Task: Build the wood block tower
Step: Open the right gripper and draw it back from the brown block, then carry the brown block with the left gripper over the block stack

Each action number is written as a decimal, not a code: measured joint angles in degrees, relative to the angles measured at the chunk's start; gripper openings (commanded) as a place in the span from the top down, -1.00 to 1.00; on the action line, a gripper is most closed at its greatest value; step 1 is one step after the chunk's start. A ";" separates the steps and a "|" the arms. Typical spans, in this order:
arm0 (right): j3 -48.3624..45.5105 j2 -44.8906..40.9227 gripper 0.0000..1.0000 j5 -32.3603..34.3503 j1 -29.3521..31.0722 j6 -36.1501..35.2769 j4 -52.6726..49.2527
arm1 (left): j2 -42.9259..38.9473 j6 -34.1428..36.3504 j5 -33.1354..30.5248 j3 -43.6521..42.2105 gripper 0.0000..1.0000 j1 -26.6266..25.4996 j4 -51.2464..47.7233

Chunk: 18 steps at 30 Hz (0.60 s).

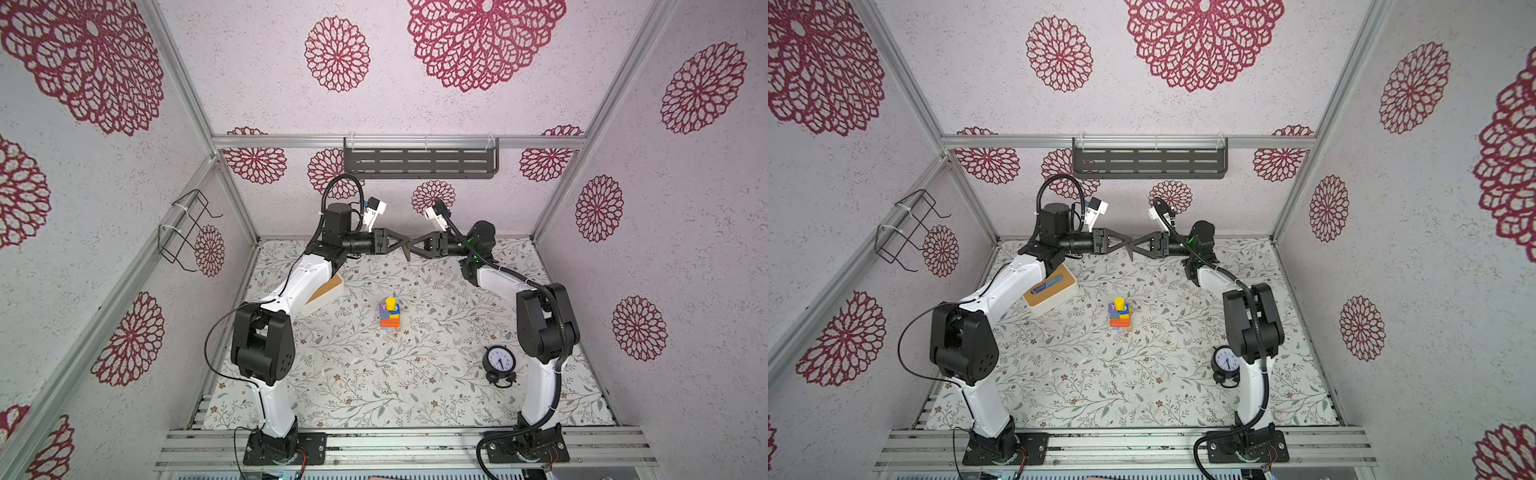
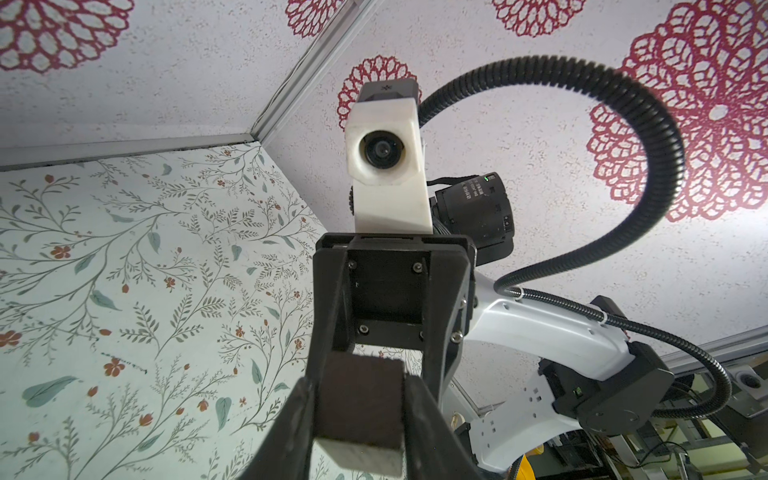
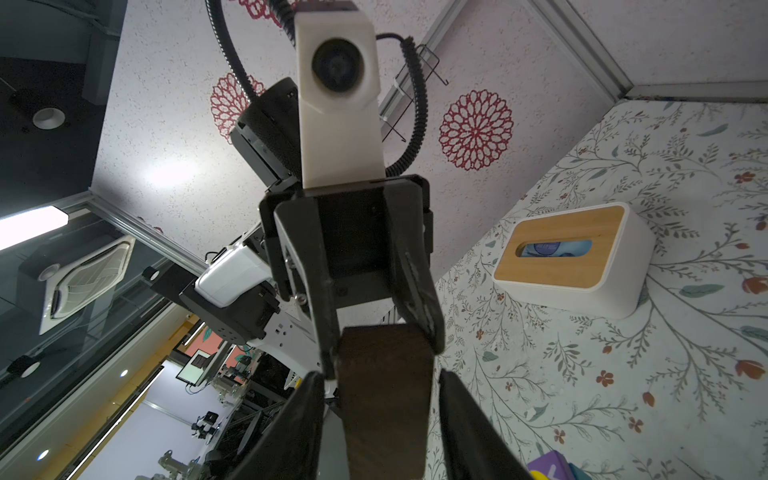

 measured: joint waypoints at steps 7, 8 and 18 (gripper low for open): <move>-0.31 -2.40 -0.18 2.40 -1.03 -9.84 -12.02 | 0.00 2.29 -1.01 0.90 0.44 -0.22 -4.81; -0.26 -3.13 -0.22 3.34 -1.33 -12.83 -15.98 | -0.02 2.82 -1.44 1.31 0.44 -0.22 -5.77; 5.95 -5.51 -0.16 18.34 -3.76 -39.87 -55.49 | -1.05 10.10 -8.31 7.41 0.45 -0.22 -20.48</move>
